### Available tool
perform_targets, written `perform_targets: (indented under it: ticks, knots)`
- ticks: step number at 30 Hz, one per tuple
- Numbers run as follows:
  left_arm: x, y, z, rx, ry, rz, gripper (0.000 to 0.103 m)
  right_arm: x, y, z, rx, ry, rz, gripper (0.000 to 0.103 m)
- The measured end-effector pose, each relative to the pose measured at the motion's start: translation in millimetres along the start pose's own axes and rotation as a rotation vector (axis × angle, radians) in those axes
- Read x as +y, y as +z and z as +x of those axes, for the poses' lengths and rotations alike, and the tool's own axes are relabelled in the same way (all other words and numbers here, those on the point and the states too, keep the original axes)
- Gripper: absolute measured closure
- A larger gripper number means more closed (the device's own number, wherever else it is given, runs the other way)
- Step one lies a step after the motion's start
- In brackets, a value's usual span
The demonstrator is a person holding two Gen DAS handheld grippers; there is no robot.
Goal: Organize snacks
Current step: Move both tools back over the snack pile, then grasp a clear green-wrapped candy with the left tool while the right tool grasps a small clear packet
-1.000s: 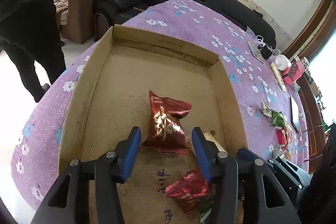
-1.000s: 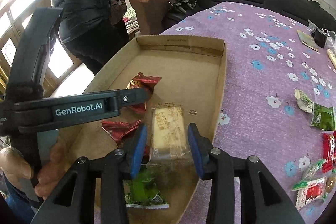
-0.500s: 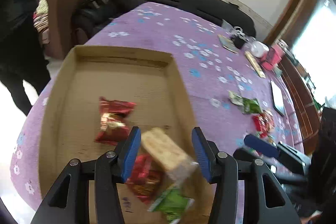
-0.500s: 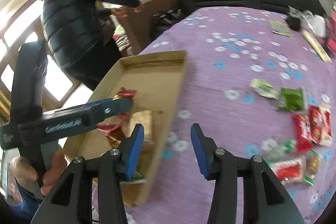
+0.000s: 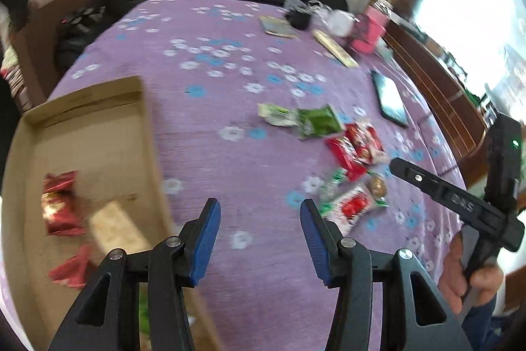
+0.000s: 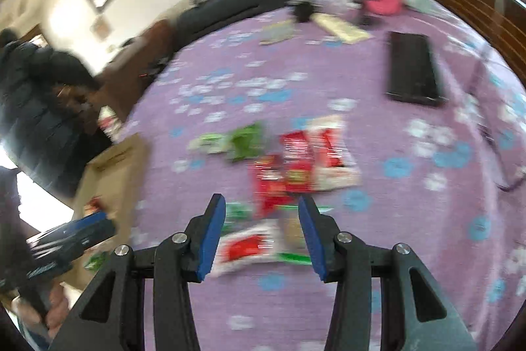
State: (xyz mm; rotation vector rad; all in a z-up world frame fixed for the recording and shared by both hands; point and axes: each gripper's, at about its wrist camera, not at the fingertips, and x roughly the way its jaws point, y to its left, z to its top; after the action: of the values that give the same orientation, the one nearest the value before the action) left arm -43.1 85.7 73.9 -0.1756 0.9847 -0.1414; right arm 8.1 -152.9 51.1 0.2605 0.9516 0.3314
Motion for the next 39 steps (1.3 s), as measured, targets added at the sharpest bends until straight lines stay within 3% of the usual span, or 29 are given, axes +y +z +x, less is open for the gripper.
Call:
perform_targets:
  ticks: [4, 12, 19, 22, 28, 31, 39]
  knots:
    - [-21, 4, 15, 0.023, -0.01, 0.037, 0.05, -17, -2, 12, 0.049, -0.017, 0.037, 0.058]
    - [-37, 12, 44, 0.07, -0.026, 0.064, 0.05, -11, -8, 29, 0.078, -0.053, -0.027, 0.064]
    - [-56, 11, 66, 0.117, -0.056, 0.116, 0.05, 8, -15, 29, 0.014, -0.156, -0.178, 0.084]
    - [-64, 9, 75, 0.134, -0.056, 0.145, 0.05, 5, -15, 27, -0.012, -0.181, -0.171, 0.084]
    - [-67, 9, 90, 0.12, -0.005, 0.158, 0.065, 1, -12, 28, -0.009, -0.147, -0.151, 0.084]
    - [-64, 9, 91, 0.09, 0.026, 0.147, 0.082, 1, -12, 29, -0.006, -0.138, -0.146, 0.084]
    - [-61, -5, 82, 0.048, 0.058, 0.15, 0.084, 2, -14, 28, 0.008, -0.141, -0.162, 0.083]
